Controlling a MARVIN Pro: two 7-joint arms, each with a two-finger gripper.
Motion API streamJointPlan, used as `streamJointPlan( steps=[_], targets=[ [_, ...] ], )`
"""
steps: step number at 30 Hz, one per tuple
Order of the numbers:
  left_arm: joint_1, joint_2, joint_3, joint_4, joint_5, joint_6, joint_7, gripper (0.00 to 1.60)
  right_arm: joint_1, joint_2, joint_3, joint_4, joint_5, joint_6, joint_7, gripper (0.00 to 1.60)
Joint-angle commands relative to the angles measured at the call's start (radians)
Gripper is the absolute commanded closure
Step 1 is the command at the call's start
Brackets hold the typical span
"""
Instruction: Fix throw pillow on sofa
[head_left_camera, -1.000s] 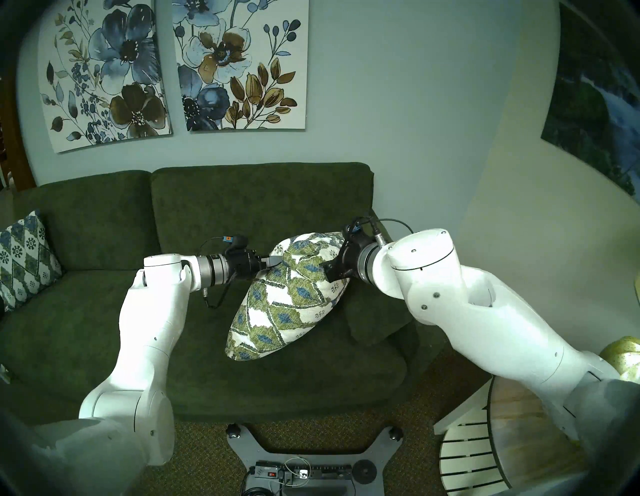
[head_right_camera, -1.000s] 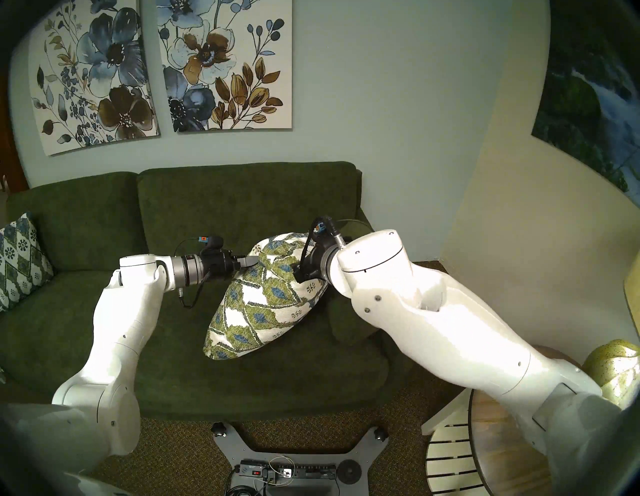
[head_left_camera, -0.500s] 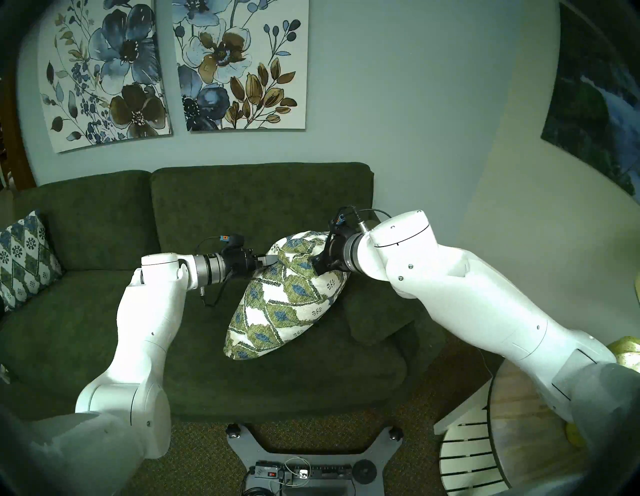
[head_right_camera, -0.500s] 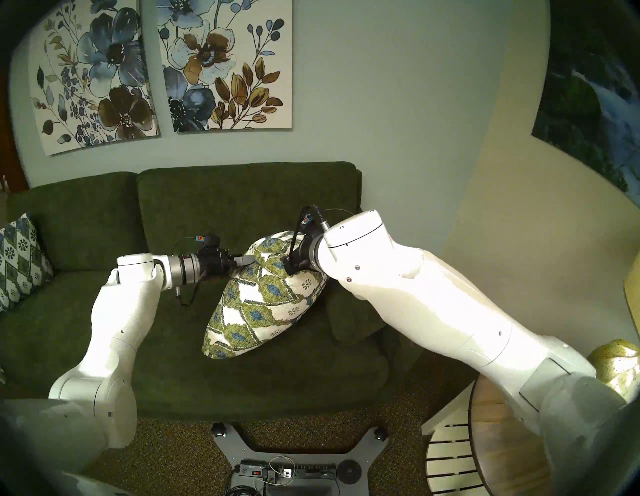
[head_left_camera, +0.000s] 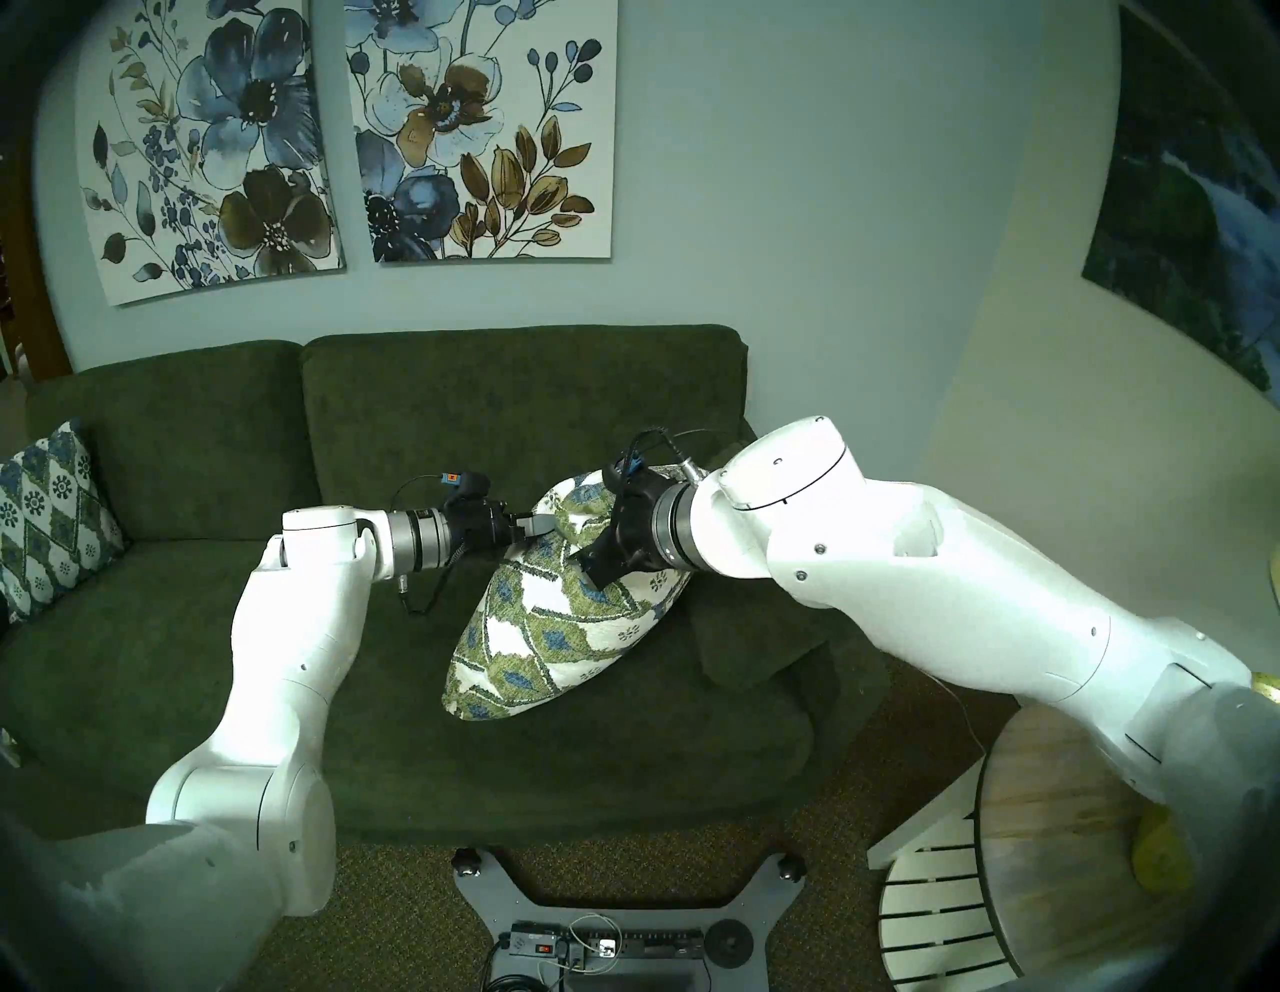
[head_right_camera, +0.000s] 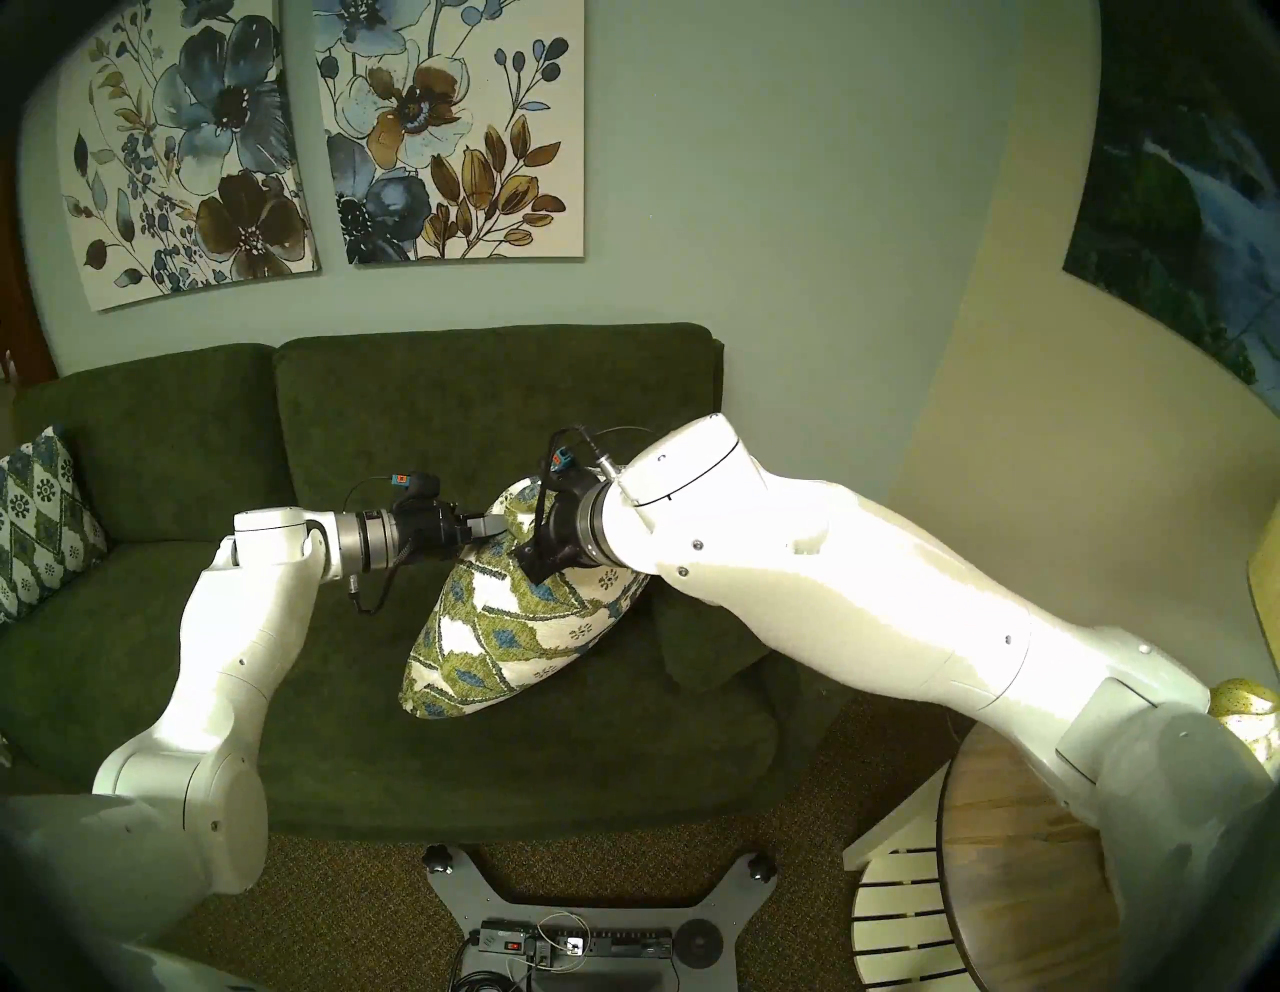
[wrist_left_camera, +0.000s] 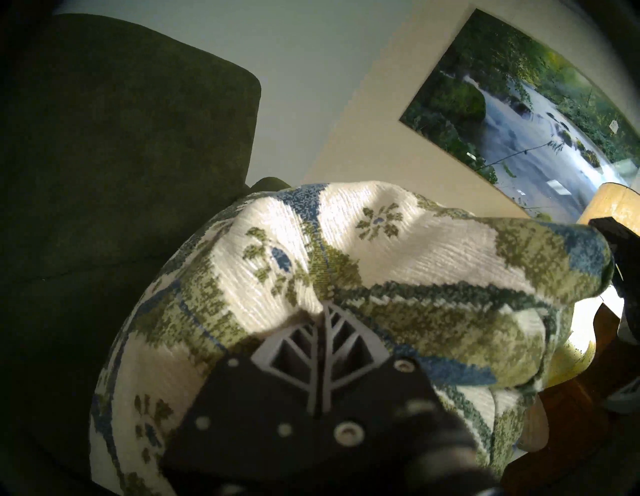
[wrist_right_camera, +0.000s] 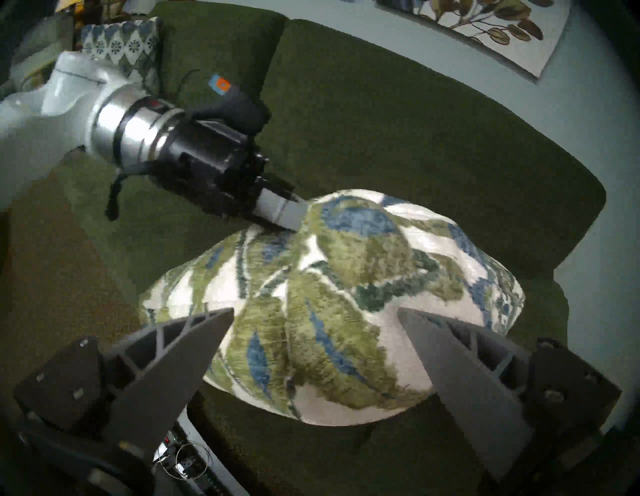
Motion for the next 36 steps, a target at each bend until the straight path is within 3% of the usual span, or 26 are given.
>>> streamJointPlan(
  steps=[1,4,11,22,27,30,36],
  targets=[
    [0.027,-0.006,-0.012,-0.046,-0.009,0.014,0.003,1.6,0.112,0.069,-0.052,-0.047,0.041,-0.002,0.012,0.0],
    [0.039,-0.007,-0.015,-0.063,-0.009,0.018,0.003,1.6,0.14,0.021,-0.075,-0.031,0.076,-0.002,-0.037,0.0],
    [0.05,-0.008,-0.025,-0.073,-0.006,0.021,0.014,1.6,0.202,-0.017,-0.138,0.013,0.155,-0.002,-0.147,0.0],
    [0.054,-0.005,-0.03,-0.081,-0.01,0.024,0.022,1.6,0.29,0.007,-0.133,-0.037,0.266,-0.002,-0.263,0.0],
    [0.067,-0.005,-0.029,-0.105,-0.014,0.033,0.021,1.6,0.327,0.039,-0.18,-0.045,0.374,-0.002,-0.336,0.0],
    [0.078,-0.006,-0.028,-0.124,-0.016,0.038,0.023,1.6,0.353,0.014,-0.227,-0.008,0.438,-0.002,-0.366,0.0],
    [0.095,-0.005,-0.029,-0.152,-0.021,0.05,0.022,1.6,0.359,-0.009,-0.247,0.028,0.454,-0.002,-0.366,0.0]
  ],
)
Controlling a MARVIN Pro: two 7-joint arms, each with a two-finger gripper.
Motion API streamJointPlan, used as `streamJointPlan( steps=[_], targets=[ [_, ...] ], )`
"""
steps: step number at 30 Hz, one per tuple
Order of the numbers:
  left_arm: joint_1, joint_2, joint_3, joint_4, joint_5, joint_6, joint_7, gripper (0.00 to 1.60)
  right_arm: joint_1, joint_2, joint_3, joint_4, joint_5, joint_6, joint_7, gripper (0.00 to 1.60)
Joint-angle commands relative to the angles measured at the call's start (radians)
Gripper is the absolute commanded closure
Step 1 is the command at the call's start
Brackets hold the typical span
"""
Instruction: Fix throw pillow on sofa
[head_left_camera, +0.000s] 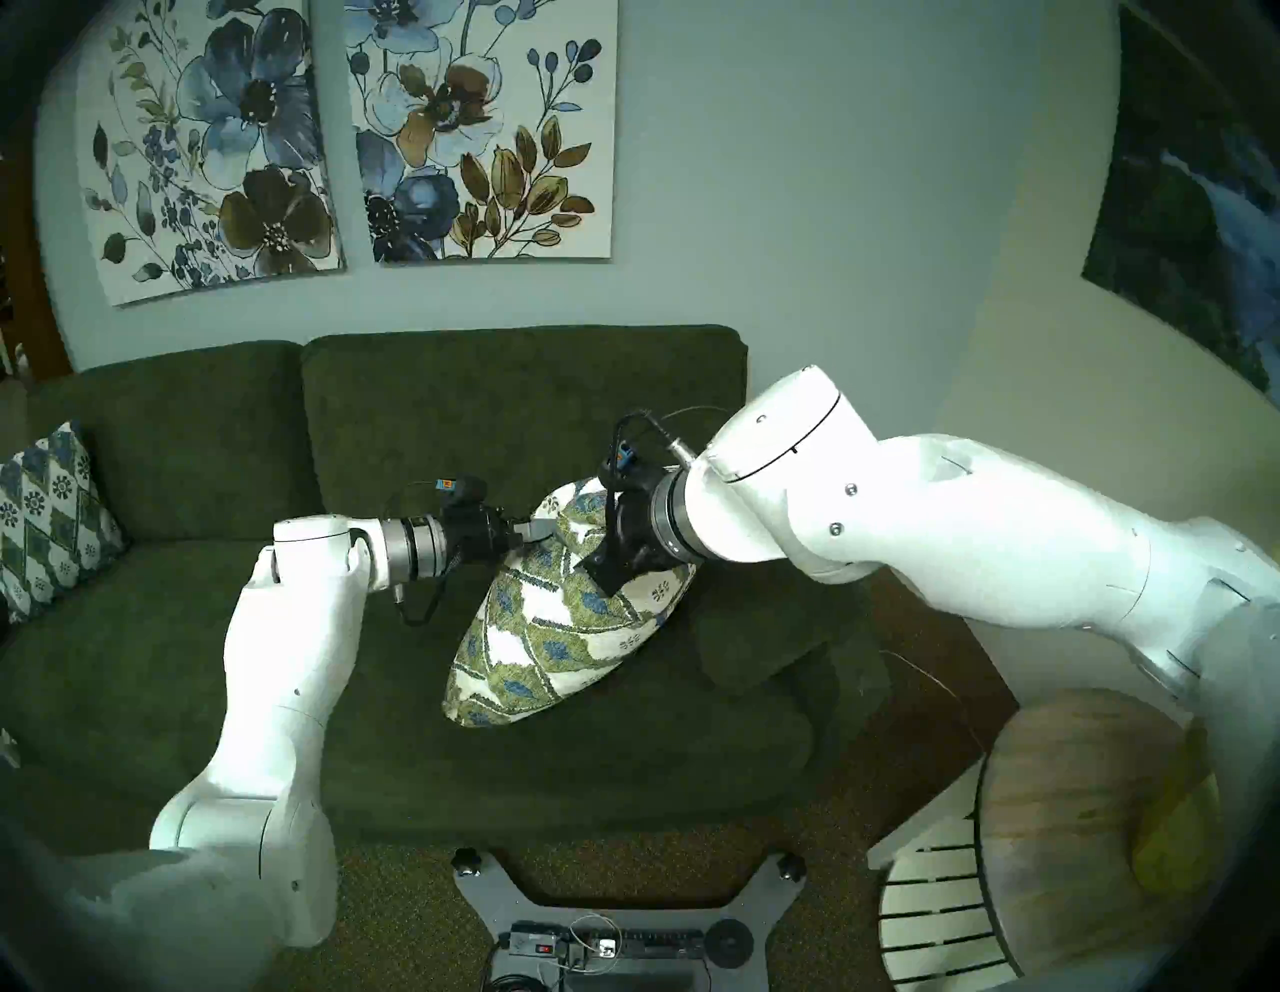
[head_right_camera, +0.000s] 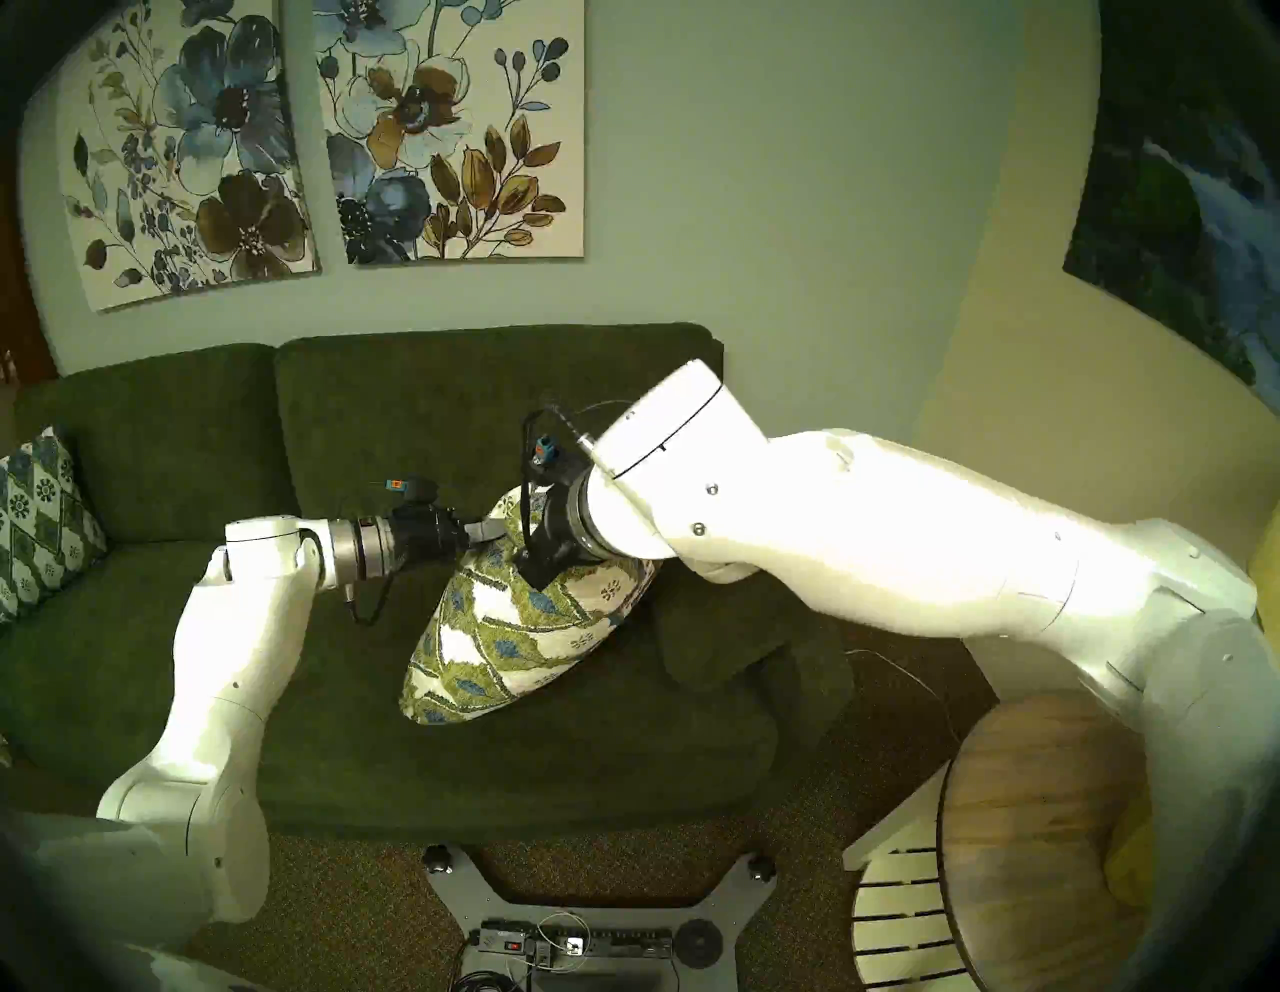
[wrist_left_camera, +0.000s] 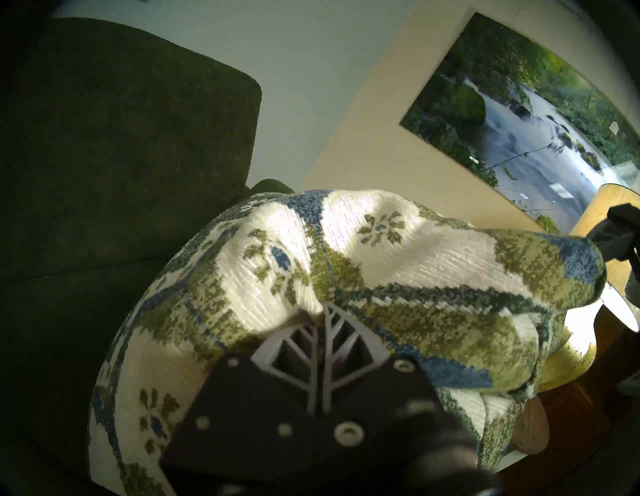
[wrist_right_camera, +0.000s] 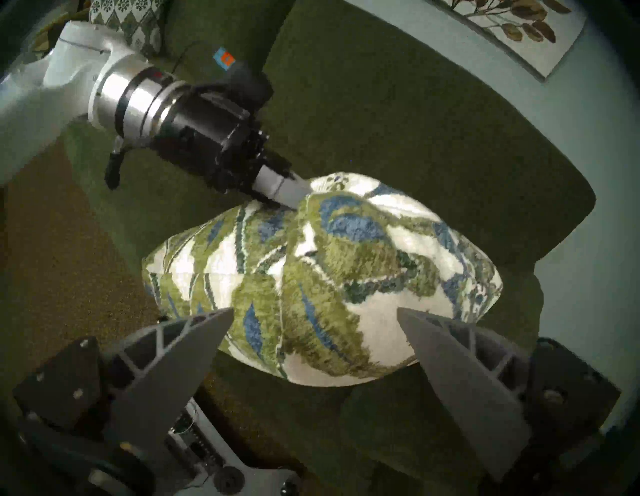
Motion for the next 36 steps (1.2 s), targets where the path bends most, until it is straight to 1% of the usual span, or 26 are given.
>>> streamJointPlan(
  steps=[1,13,15,19,22,30,35,36],
  targets=[
    [0.013,-0.001,-0.001,-0.033,-0.003,0.007,-0.004,1.6,0.048,-0.023,-0.011,0.032,0.02,-0.002,-0.072,0.0],
    [0.017,0.005,-0.001,-0.037,-0.013,0.011,-0.001,1.6,0.104,-0.036,-0.024,0.051,0.048,-0.002,-0.08,0.0],
    [0.015,0.006,-0.001,-0.034,-0.015,0.01,-0.001,1.6,0.111,-0.043,-0.029,0.062,0.056,-0.002,-0.084,0.0],
    [0.01,0.007,0.001,-0.026,-0.016,0.008,-0.001,1.6,0.116,-0.078,-0.046,0.111,0.061,-0.002,-0.077,0.0],
    [0.006,0.008,0.004,-0.019,-0.017,0.006,-0.001,1.6,0.112,-0.104,-0.066,0.157,0.049,-0.002,-0.055,0.0],
    [-0.008,0.012,0.01,0.001,-0.019,-0.002,-0.002,1.6,0.1,-0.136,-0.106,0.254,-0.01,-0.002,0.033,0.0],
    [-0.016,0.015,0.014,0.016,-0.021,-0.007,-0.003,1.6,0.098,-0.142,-0.122,0.282,-0.038,-0.007,0.076,0.0],
    [-0.018,0.016,0.015,0.019,-0.022,-0.009,-0.004,1.6,0.098,-0.141,-0.124,0.284,-0.041,-0.009,0.082,0.04]
  ],
)
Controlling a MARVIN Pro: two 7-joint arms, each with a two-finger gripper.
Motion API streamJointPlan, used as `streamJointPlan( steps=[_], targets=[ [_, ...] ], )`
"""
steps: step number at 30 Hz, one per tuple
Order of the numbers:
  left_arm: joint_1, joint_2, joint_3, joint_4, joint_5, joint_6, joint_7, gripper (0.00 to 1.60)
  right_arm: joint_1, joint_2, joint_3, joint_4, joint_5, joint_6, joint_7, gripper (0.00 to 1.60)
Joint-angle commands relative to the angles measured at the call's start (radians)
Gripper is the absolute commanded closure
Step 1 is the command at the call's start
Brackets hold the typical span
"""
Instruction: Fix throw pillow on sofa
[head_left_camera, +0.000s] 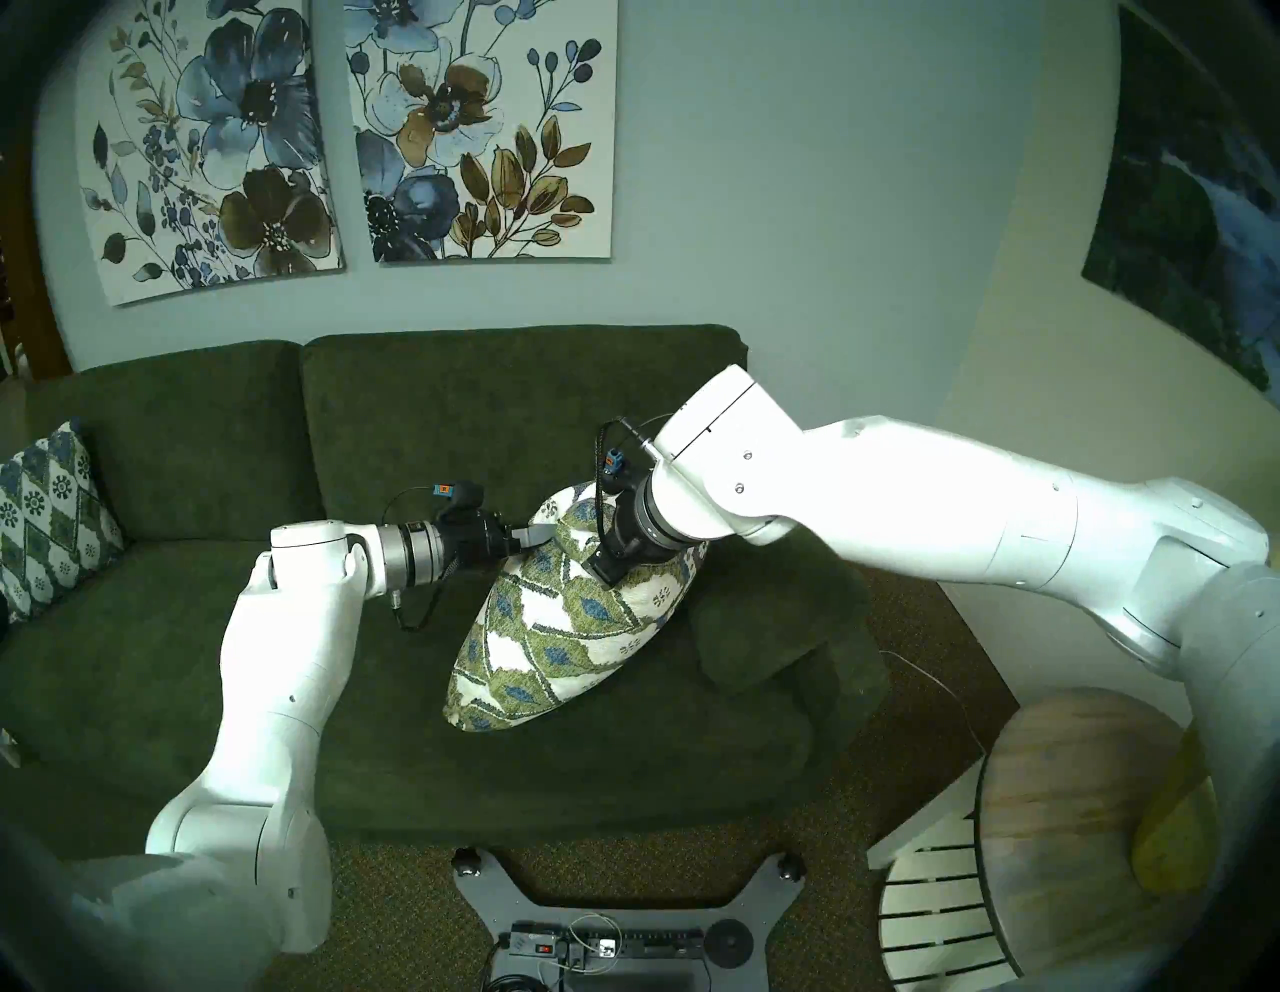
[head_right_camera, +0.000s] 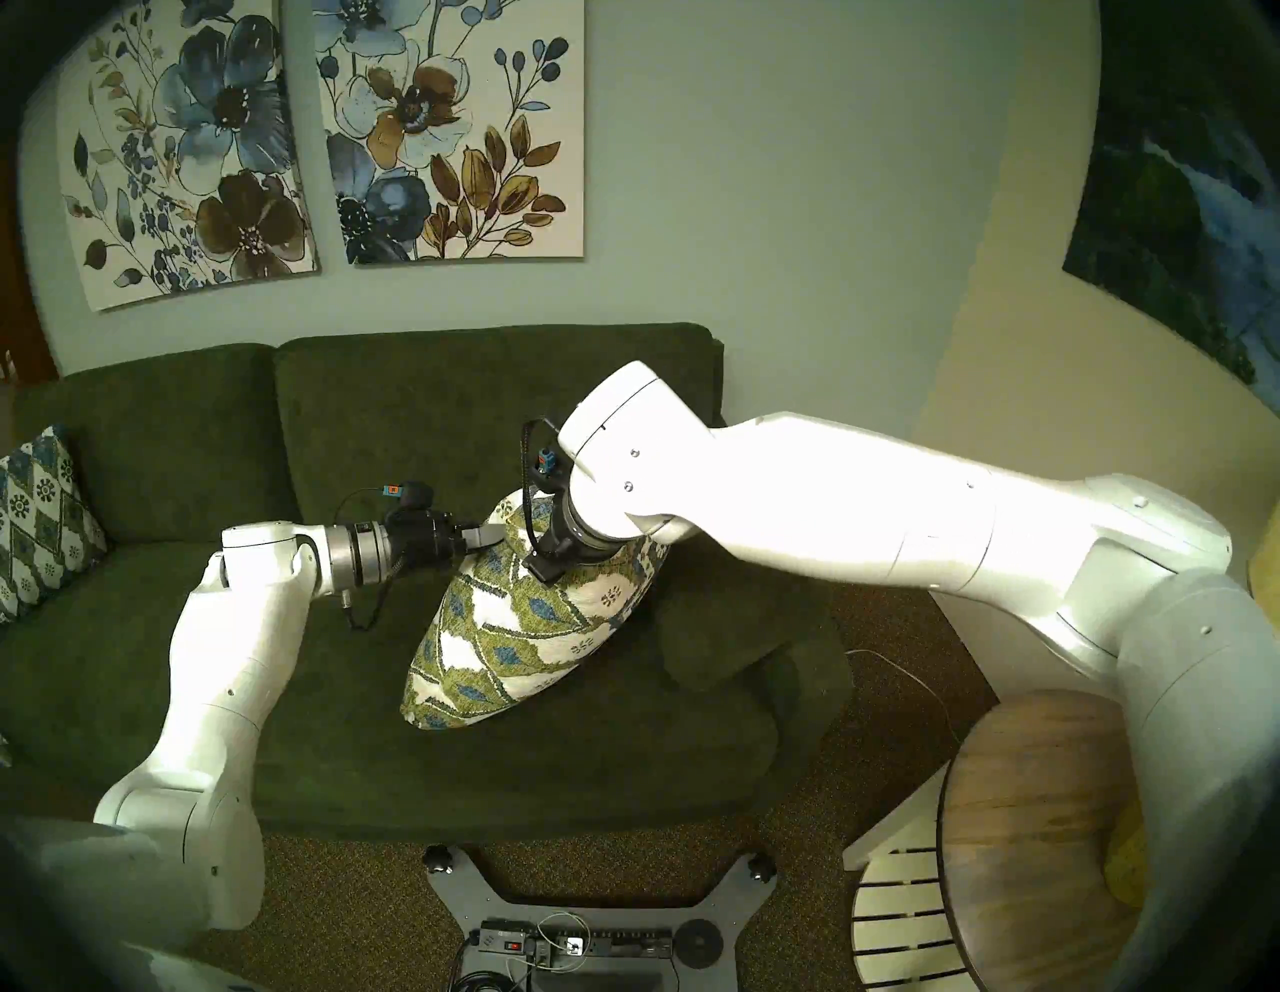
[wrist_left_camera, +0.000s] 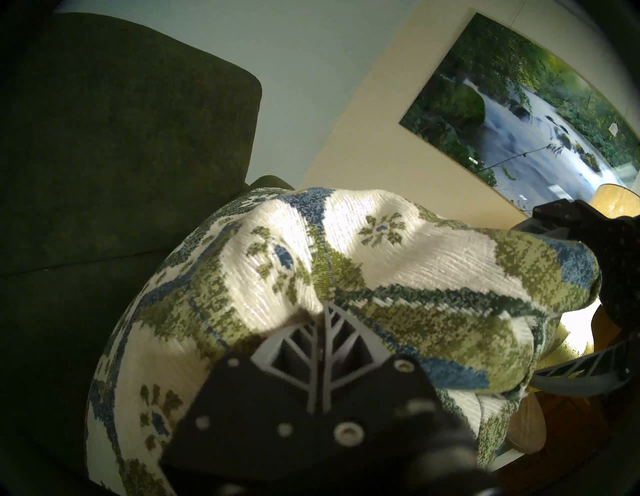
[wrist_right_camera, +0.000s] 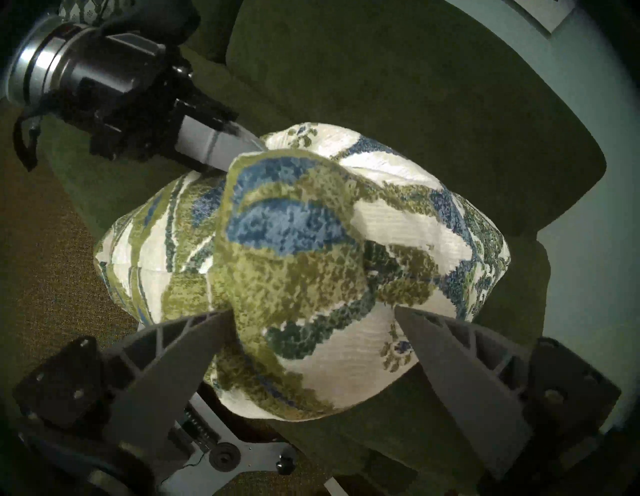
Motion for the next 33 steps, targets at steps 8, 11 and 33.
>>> streamJointPlan(
  steps=[8,11,33],
  targets=[
    [-0.028,0.007,0.006,0.02,-0.005,-0.009,-0.008,1.6,0.001,0.0,-0.008,0.0,-0.044,-0.024,0.029,1.6],
    [-0.028,0.021,0.011,0.027,-0.01,-0.011,-0.034,1.6,-0.002,0.005,-0.008,-0.015,-0.031,-0.029,0.007,1.6],
    [-0.054,0.273,-0.152,0.235,-0.152,-0.057,-0.139,0.0,0.046,-0.044,-0.003,0.066,0.005,-0.002,-0.044,1.6]
  ],
)
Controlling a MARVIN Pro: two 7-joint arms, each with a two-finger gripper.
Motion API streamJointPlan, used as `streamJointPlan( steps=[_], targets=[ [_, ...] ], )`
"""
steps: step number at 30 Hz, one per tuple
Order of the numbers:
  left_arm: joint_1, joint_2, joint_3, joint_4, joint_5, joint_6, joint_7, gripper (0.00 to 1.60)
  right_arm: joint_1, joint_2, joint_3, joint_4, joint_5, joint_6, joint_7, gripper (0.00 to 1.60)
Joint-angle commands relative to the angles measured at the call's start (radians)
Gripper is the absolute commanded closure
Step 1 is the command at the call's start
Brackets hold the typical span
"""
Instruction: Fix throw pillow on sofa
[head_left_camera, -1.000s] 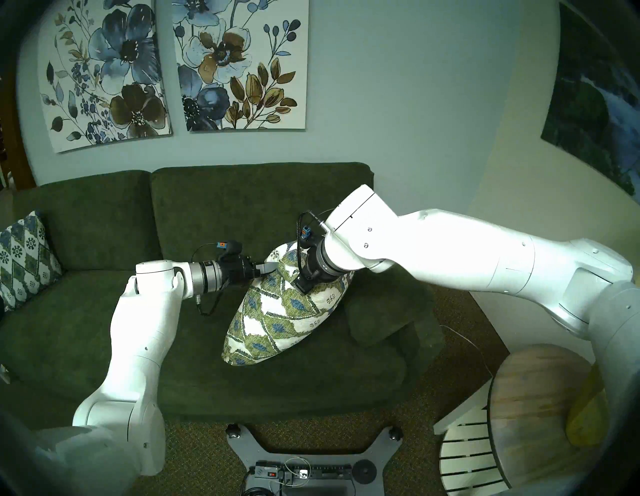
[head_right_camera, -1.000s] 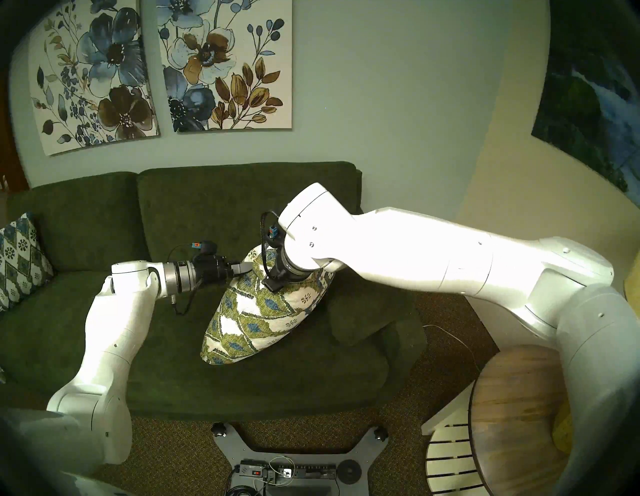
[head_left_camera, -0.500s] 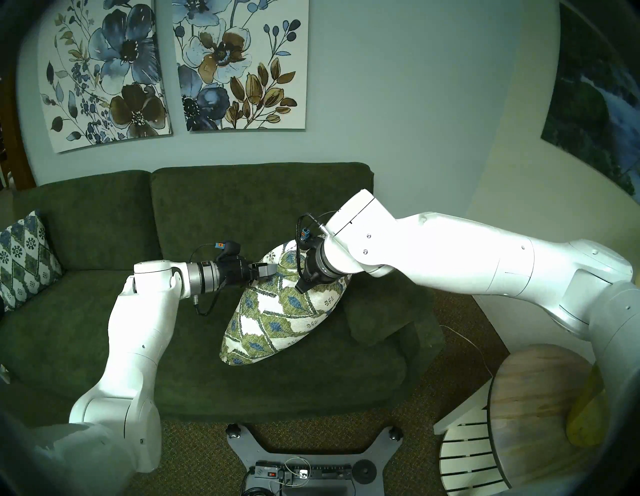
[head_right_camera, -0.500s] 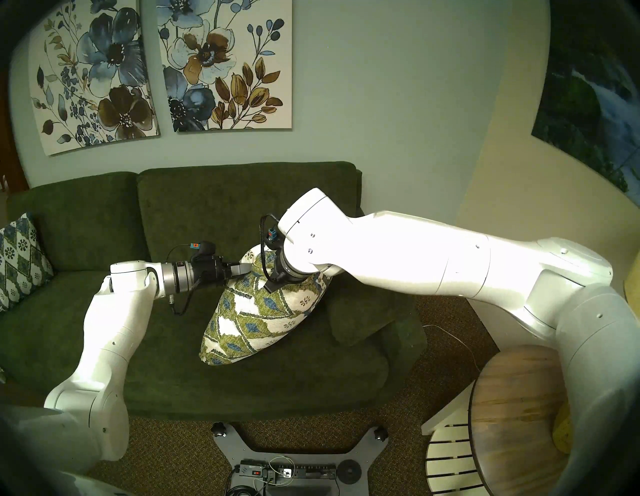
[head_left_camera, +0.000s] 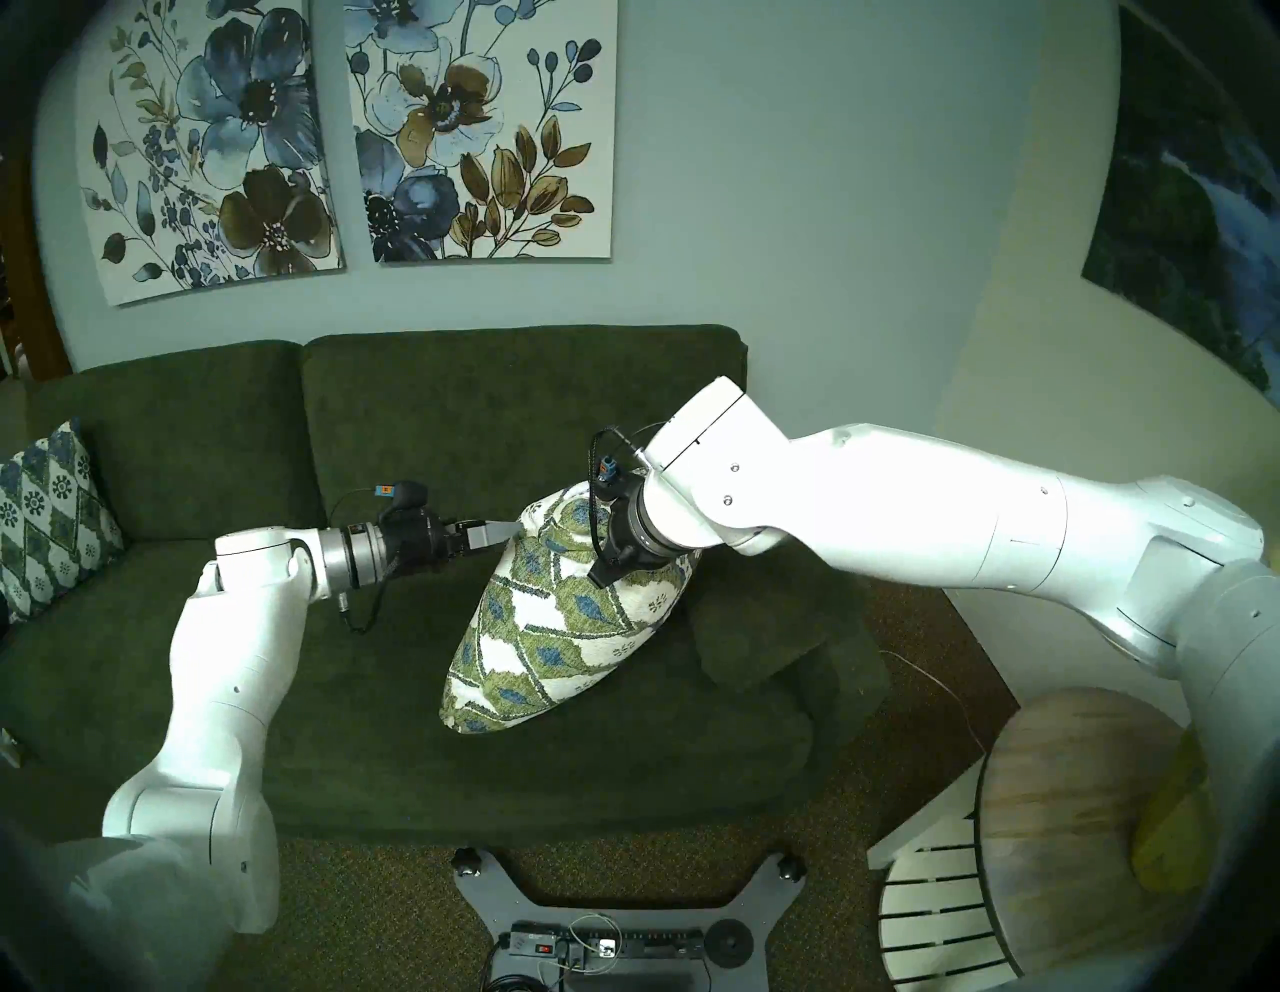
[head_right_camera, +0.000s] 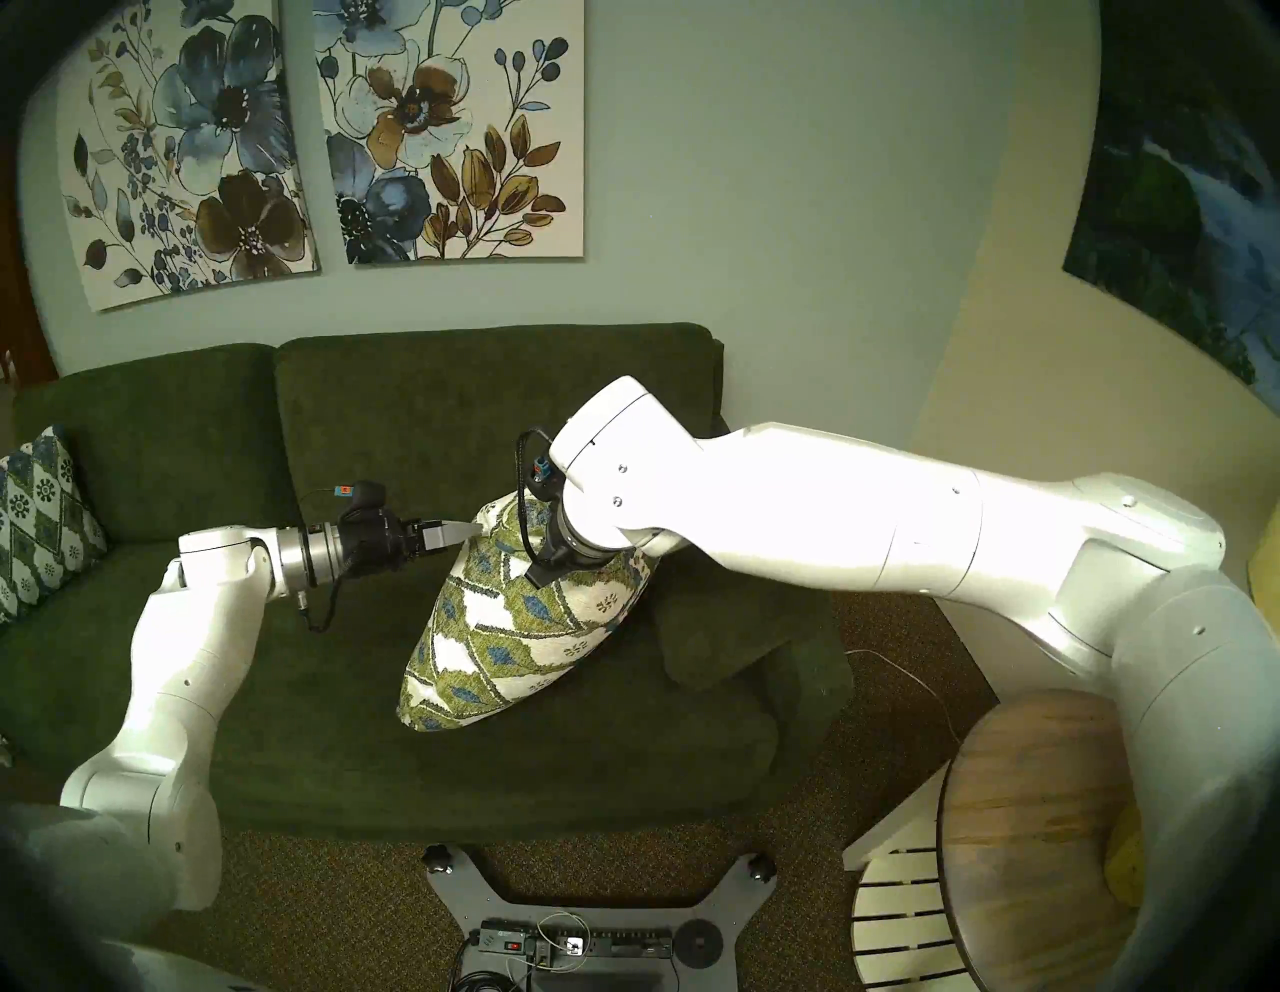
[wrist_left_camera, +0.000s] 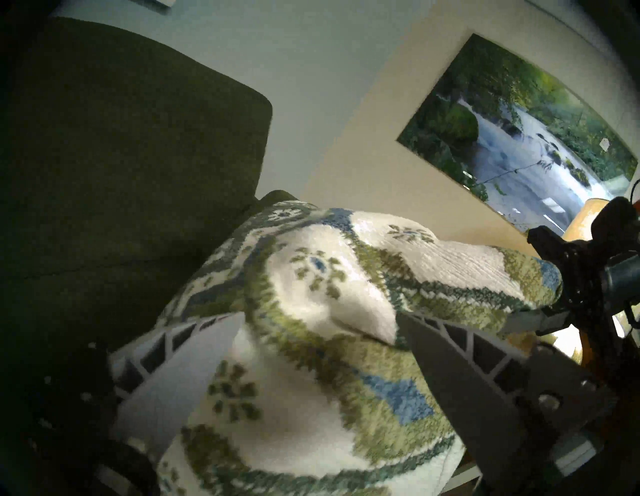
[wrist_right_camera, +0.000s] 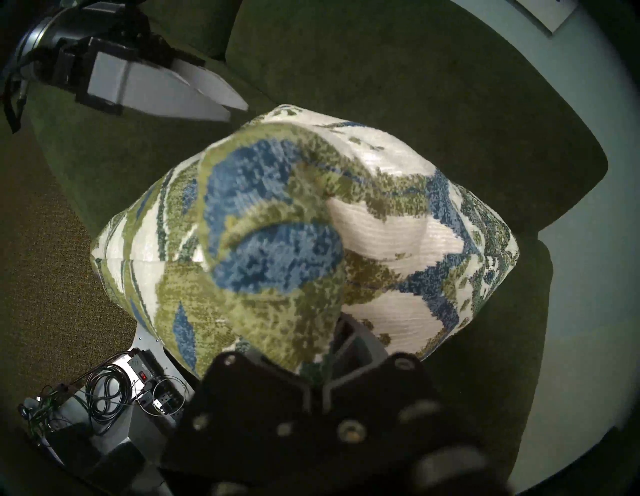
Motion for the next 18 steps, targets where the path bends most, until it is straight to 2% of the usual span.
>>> streamJointPlan(
  steps=[1,3,9,12,18],
  targets=[
    [-0.037,0.116,-0.107,0.101,-0.027,-0.019,-0.053,0.0,0.035,-0.02,0.013,0.068,-0.017,0.012,-0.004,1.6],
    [-0.037,0.122,-0.123,0.121,-0.025,-0.027,-0.05,0.0,0.036,-0.023,0.012,0.082,-0.018,0.012,-0.003,1.6],
    [-0.04,0.189,-0.153,0.216,-0.016,-0.082,-0.054,0.0,0.048,-0.049,0.01,0.156,-0.03,0.012,0.008,1.6],
    [-0.034,0.206,-0.141,0.257,-0.006,-0.144,-0.082,0.0,0.058,-0.073,0.007,0.203,-0.041,0.012,0.017,1.6],
    [-0.017,0.2,-0.101,0.287,0.023,-0.258,-0.129,0.0,0.087,-0.114,0.006,0.28,-0.071,0.012,0.037,1.6]
  ],
)
